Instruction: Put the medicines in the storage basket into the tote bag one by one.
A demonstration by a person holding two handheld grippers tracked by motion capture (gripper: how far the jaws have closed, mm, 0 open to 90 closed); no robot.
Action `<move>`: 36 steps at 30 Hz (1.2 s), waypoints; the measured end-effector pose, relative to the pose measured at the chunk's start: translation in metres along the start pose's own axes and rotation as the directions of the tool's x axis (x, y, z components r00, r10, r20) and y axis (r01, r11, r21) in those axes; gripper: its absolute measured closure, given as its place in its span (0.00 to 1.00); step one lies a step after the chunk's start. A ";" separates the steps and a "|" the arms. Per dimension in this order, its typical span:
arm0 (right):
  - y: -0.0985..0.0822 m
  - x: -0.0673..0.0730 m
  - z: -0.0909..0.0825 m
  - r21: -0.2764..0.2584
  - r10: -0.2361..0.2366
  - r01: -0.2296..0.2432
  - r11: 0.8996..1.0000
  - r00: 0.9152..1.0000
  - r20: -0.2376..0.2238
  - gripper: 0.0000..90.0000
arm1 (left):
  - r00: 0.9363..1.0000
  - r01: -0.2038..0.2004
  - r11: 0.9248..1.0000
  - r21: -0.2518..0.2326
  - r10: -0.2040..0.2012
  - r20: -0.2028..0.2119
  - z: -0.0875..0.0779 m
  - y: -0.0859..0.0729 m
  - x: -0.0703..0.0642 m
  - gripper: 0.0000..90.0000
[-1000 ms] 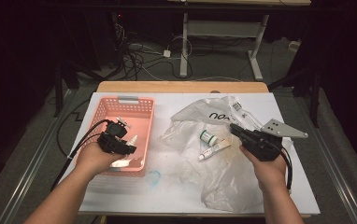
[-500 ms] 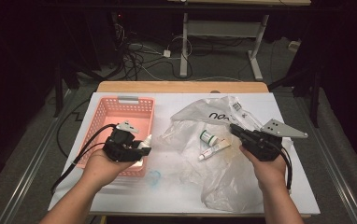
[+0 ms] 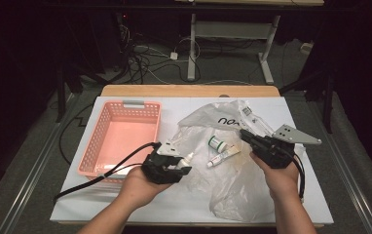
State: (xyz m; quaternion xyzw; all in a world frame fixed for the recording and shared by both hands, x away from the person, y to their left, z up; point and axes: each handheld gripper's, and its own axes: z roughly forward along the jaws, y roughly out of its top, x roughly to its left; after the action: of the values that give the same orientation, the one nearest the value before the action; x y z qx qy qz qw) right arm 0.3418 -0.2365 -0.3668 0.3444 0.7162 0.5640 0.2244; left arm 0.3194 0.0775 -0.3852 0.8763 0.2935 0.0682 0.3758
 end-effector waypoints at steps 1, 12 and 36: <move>0.000 0.000 0.000 0.000 0.001 -0.001 1.000 1.000 0.002 1.00 | 1.000 0.002 1.000 -0.009 -0.002 0.010 0.004 0.002 -0.001 0.65; 0.000 0.000 0.000 0.001 -0.003 0.003 1.000 1.000 0.001 1.00 | 0.999 0.044 0.997 -0.059 -0.043 0.005 0.086 0.033 0.010 0.65; -0.004 -0.002 0.004 0.012 0.006 -0.006 1.000 1.000 -0.007 1.00 | 0.992 0.063 0.996 -0.055 -0.069 -0.106 0.123 0.040 0.036 0.40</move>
State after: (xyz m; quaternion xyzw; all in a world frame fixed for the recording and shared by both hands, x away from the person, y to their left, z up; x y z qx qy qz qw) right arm 0.3454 -0.2361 -0.3720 0.3459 0.7193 0.5616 0.2183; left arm 0.4086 0.0003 -0.4479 0.8512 0.3403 0.1103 0.3840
